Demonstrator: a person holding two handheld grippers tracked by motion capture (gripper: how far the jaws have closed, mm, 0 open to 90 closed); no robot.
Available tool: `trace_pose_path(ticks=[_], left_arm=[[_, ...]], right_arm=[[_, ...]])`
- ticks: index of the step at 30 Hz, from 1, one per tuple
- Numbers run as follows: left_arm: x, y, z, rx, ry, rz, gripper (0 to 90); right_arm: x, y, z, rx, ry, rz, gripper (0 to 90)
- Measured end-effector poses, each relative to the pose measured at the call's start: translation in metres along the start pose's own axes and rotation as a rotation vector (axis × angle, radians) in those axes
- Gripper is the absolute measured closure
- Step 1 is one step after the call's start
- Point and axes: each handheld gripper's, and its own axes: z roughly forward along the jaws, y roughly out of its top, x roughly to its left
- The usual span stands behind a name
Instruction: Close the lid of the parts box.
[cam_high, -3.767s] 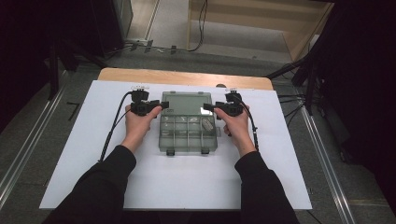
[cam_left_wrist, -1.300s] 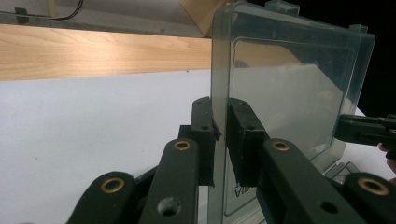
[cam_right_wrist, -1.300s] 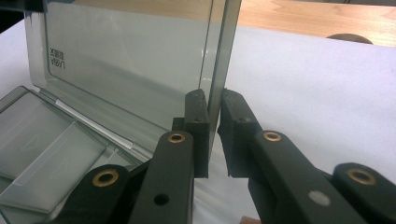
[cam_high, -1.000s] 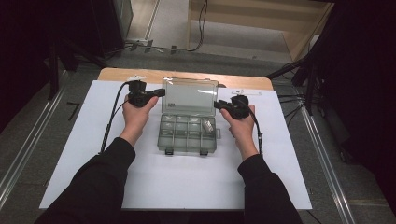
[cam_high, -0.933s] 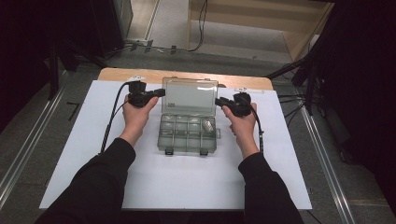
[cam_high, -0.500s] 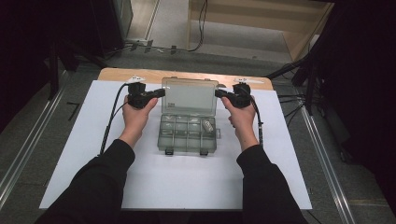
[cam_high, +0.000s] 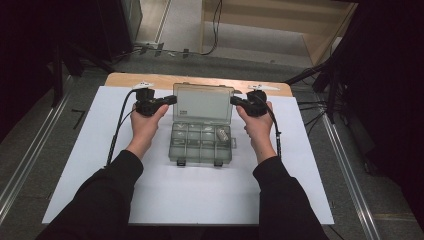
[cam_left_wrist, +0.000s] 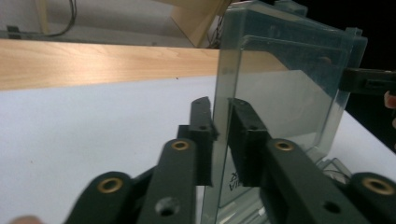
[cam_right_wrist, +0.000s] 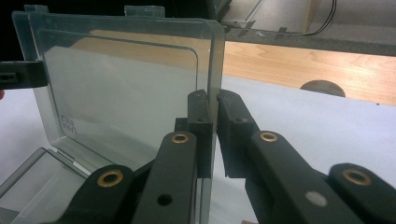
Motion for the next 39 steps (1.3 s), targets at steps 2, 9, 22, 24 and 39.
trace_pose_path(ticks=[2,9,22,24,39], left_arm=[[0.001,0.000,-0.002,0.008,-0.006,0.011,70.6],[0.007,0.005,-0.017,-0.002,-0.071,0.019,65.0],[0.018,0.012,-0.017,0.018,-0.085,-0.028,86.7],[0.018,0.014,-0.013,0.035,-0.076,-0.028,88.4],[0.009,0.020,-0.001,0.071,-0.109,-0.026,89.0]], right_arm=[[0.001,-0.001,-0.002,-0.008,-0.003,-0.017,82.2],[0.004,-0.007,-0.007,-0.052,0.001,-0.050,82.2],[0.008,-0.016,-0.013,-0.106,-0.003,-0.081,82.3],[0.009,-0.018,-0.015,-0.113,-0.001,-0.082,82.3],[0.013,-0.028,-0.023,-0.149,0.008,-0.120,81.5]])
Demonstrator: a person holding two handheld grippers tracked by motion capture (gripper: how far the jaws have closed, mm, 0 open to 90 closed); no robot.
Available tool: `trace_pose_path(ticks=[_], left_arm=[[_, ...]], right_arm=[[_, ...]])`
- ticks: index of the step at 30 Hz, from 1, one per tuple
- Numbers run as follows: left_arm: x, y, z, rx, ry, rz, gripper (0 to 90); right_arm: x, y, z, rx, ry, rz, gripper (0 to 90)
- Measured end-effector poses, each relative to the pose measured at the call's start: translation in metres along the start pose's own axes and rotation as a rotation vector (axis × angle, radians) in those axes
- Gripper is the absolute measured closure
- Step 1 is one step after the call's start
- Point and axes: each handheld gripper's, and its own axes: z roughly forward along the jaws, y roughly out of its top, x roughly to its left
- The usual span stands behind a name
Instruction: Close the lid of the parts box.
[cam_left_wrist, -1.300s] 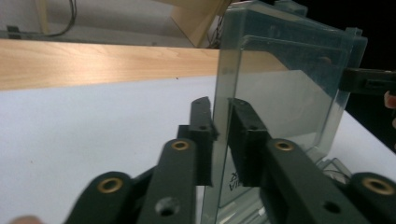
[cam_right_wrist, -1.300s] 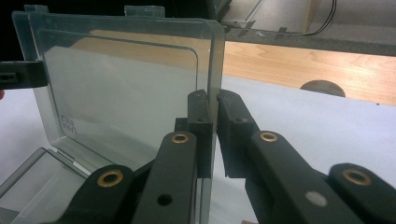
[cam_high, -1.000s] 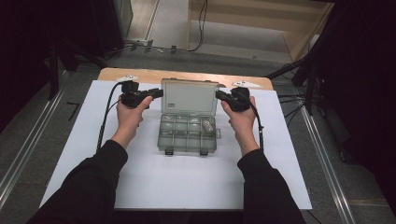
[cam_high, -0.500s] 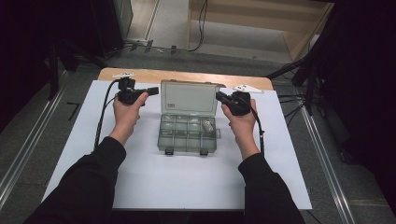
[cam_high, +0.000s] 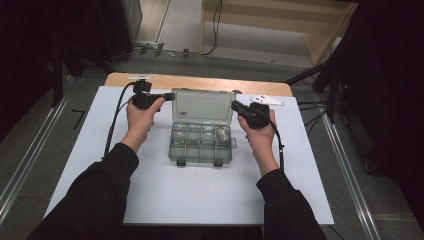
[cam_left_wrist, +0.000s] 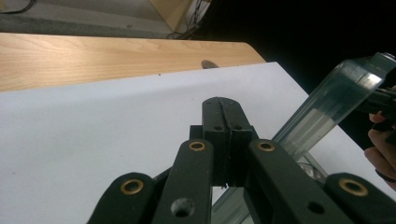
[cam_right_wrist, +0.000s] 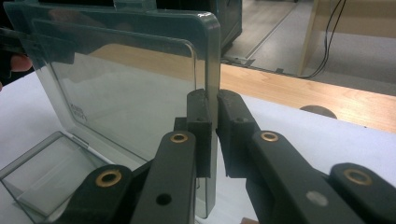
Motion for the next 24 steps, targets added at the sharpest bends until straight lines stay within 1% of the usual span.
trace_pose_path(ticks=[4,7,8,10,16,19,21,22,24], left_arm=[[-0.003,0.000,-0.001,-0.003,-0.016,0.010,89.0],[-0.005,0.000,-0.001,0.000,-0.029,0.025,89.0],[-0.005,0.000,-0.001,0.001,-0.029,0.026,89.0],[-0.005,-0.001,-0.001,0.000,-0.035,0.026,89.0],[-0.006,-0.001,0.000,0.002,-0.039,0.038,89.0],[-0.007,-0.002,0.000,0.000,-0.045,0.037,89.0],[-0.008,-0.003,-0.001,0.002,-0.048,0.043,89.0],[-0.009,-0.003,-0.001,0.002,-0.049,0.045,89.0],[-0.010,-0.004,-0.002,0.001,-0.051,0.049,89.0]], right_arm=[[0.000,0.000,-0.002,0.004,0.007,-0.002,81.0],[0.000,-0.002,-0.005,0.000,0.025,0.013,79.3],[-0.001,-0.003,-0.006,0.002,0.029,0.020,77.5],[-0.001,-0.005,-0.008,-0.003,0.033,0.021,74.2],[-0.008,-0.009,-0.022,-0.040,0.063,0.048,64.3],[-0.013,-0.010,-0.030,-0.059,0.073,0.075,64.1],[-0.016,-0.010,-0.033,-0.059,0.070,0.092,65.7],[-0.018,-0.010,-0.034,-0.058,0.072,0.094,69.8],[-0.019,-0.010,-0.035,-0.048,0.096,0.105,76.2]])
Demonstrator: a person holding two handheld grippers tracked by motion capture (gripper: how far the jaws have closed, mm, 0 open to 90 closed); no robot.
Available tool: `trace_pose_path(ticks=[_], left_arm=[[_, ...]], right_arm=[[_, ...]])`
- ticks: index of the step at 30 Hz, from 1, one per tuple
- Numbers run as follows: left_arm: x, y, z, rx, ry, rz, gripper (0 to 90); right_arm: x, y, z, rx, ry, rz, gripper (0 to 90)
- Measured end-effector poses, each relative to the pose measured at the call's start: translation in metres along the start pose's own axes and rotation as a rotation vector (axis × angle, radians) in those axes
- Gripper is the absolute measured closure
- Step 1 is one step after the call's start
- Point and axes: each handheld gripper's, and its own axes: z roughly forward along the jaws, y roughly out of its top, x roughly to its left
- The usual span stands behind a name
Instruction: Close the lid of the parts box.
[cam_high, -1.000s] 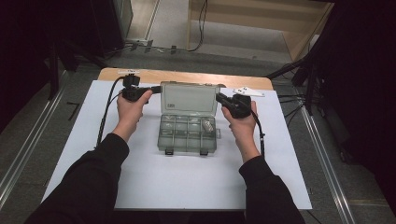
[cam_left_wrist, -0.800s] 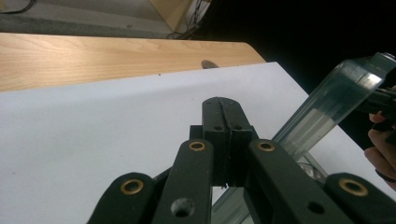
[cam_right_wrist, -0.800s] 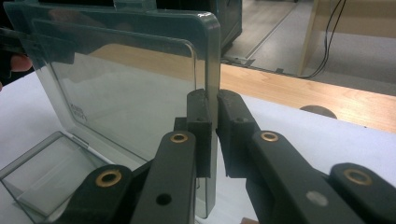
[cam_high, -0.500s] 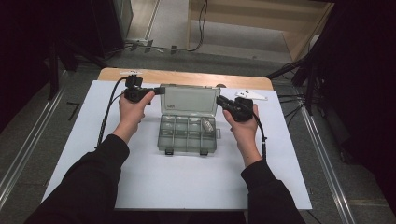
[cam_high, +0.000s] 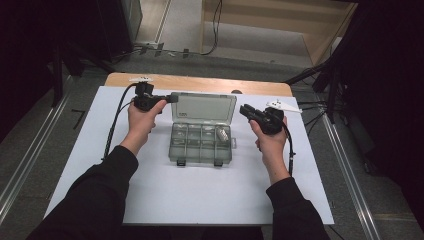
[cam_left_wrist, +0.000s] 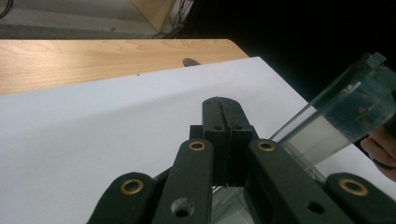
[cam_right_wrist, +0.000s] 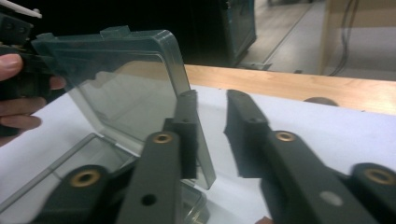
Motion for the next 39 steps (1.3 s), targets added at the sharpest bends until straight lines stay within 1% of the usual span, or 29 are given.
trace_pose_path(ticks=[1,3,6,7,9,12,15,17,18,21,25,27,30,36,39], left_arm=[[-0.001,0.000,-0.001,-0.002,-0.004,0.002,89.0],[-0.001,-0.001,-0.002,-0.003,-0.007,0.005,89.0],[-0.002,-0.003,-0.004,-0.007,-0.012,0.005,89.0],[-0.002,-0.004,-0.005,-0.007,-0.013,0.007,89.0],[-0.003,-0.005,-0.006,-0.009,-0.017,0.008,89.0],[-0.003,-0.007,-0.008,-0.015,-0.016,0.009,89.0],[-0.005,-0.011,-0.010,-0.021,-0.026,0.003,89.0],[-0.007,-0.013,-0.012,-0.019,-0.025,0.014,89.0],[-0.008,-0.014,-0.013,-0.020,-0.024,0.019,89.0],[-0.011,-0.016,-0.015,-0.020,-0.026,0.027,89.0],[-0.014,-0.019,-0.019,-0.019,-0.027,0.046,89.0],[-0.016,-0.020,-0.021,-0.023,-0.030,0.043,89.0],[-0.017,-0.023,-0.023,-0.020,-0.032,0.052,89.0],[-0.022,-0.029,-0.027,-0.022,-0.043,0.062,89.0],[-0.024,-0.031,-0.030,-0.024,-0.045,0.066,89.0]], right_arm=[[0.000,0.000,0.000,0.008,0.003,0.002,77.9],[0.001,0.000,0.002,0.018,-0.023,-0.009,81.8],[0.001,-0.001,0.004,0.029,-0.039,-0.001,87.4],[0.001,-0.001,0.005,0.031,-0.043,0.000,87.6],[0.001,-0.001,0.007,0.035,-0.037,0.000,87.8],[0.002,-0.002,0.009,0.033,-0.029,-0.017,87.9],[0.004,-0.002,0.010,0.031,-0.035,-0.024,87.9],[0.006,-0.001,0.010,0.031,-0.042,-0.029,87.9],[0.007,-0.002,0.010,0.022,-0.042,-0.044,87.9],[0.009,-0.002,0.009,0.016,-0.046,-0.053,87.9],[0.011,-0.001,0.007,0.004,-0.029,-0.049,87.9],[0.013,-0.002,0.006,0.006,-0.021,-0.051,87.9],[0.015,-0.004,0.004,0.008,-0.011,-0.048,87.9],[0.017,-0.009,-0.001,0.002,-0.006,-0.035,87.9],[0.020,-0.011,-0.004,-0.002,-0.009,-0.047,87.9]])
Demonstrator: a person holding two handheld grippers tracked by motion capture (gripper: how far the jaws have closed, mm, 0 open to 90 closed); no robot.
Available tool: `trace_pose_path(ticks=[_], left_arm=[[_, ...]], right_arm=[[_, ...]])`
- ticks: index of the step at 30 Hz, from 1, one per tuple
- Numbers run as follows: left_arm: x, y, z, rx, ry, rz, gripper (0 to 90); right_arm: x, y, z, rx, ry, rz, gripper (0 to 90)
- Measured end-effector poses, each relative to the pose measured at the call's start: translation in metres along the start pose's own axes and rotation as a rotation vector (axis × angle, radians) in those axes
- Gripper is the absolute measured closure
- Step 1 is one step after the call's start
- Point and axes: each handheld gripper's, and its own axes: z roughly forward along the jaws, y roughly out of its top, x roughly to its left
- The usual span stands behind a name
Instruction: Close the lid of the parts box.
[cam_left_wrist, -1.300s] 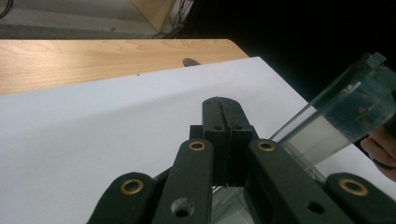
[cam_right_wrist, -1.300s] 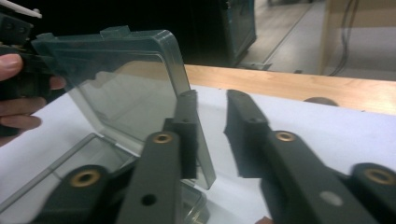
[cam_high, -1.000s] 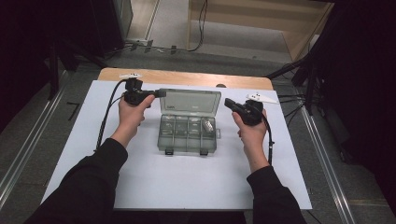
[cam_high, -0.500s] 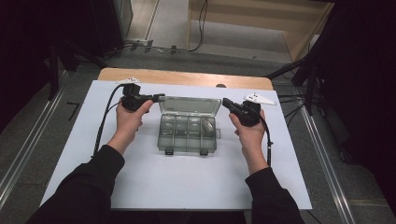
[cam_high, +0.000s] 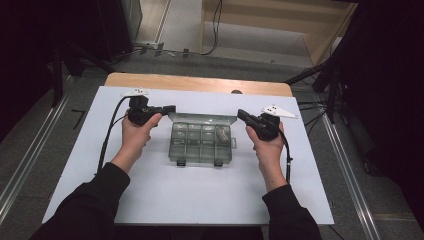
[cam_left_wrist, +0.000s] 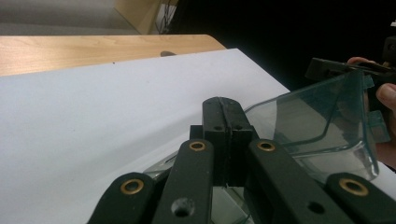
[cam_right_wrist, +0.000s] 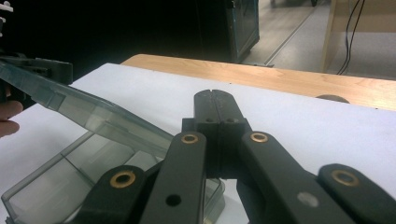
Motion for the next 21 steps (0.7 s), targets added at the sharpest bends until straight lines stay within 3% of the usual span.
trace_pose_path(ticks=[15,21], left_arm=[[-0.019,-0.015,-0.016,-0.022,-0.031,0.030,88.9],[-0.031,-0.030,-0.023,-0.034,-0.021,0.056,88.9]], right_arm=[[0.016,-0.012,-0.018,-0.016,0.003,-0.044,87.9],[0.024,-0.020,-0.024,-0.019,-0.001,-0.046,87.9]])
